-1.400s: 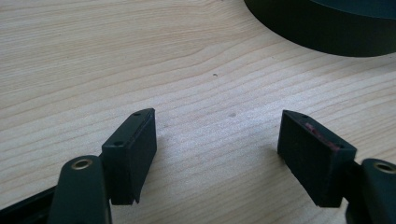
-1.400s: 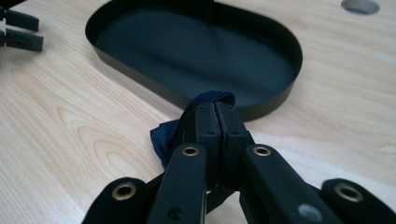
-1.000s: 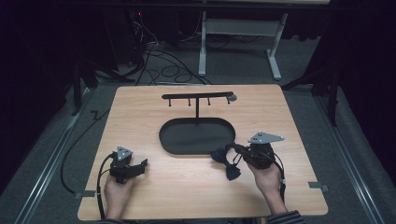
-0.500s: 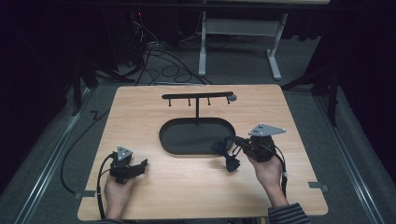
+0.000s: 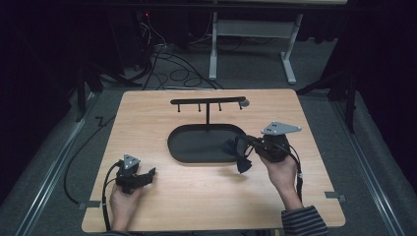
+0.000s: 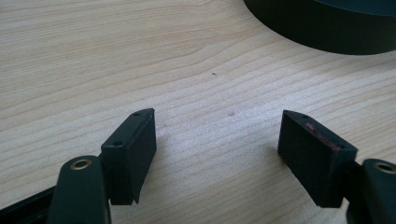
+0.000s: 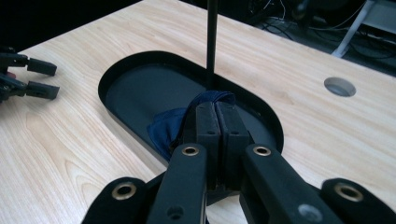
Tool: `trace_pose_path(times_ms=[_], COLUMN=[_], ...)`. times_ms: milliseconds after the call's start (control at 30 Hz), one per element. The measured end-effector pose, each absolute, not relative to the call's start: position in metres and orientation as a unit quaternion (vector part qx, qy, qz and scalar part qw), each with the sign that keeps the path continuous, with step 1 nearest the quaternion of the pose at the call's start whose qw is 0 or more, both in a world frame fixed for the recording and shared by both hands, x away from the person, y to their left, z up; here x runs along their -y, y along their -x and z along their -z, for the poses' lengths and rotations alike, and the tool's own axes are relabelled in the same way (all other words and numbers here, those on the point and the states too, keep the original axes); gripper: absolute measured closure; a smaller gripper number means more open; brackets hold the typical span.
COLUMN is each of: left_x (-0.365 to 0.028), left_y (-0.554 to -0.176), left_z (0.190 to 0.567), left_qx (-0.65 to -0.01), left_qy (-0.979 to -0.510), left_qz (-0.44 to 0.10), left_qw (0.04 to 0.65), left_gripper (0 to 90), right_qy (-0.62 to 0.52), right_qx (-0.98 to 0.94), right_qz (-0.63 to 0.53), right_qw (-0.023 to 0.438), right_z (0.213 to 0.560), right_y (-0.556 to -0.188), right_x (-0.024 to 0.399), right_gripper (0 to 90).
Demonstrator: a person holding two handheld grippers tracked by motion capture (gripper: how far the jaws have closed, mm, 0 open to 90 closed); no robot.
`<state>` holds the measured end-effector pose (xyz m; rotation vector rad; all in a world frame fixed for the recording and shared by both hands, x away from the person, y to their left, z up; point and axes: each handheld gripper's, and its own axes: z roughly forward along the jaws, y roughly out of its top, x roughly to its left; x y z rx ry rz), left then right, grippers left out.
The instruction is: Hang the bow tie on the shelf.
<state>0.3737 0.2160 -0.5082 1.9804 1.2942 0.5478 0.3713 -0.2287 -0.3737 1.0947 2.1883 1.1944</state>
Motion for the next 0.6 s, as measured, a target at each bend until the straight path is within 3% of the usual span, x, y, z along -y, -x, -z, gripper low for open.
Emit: trace_pose_path(times_ms=[600], left_x=[-0.216], left_y=[-0.374], left_z=[0.508], left_qx=[-0.500], left_qy=[-0.764], left_qz=[-0.211], left_qw=[0.350], left_gripper=[28.5], right_qy=[-0.392], right_qx=[-0.775], right_qz=[-0.449], right_qw=[0.210], right_z=[0.350], right_y=[-0.394], right_x=[0.228], right_gripper=[90.0])
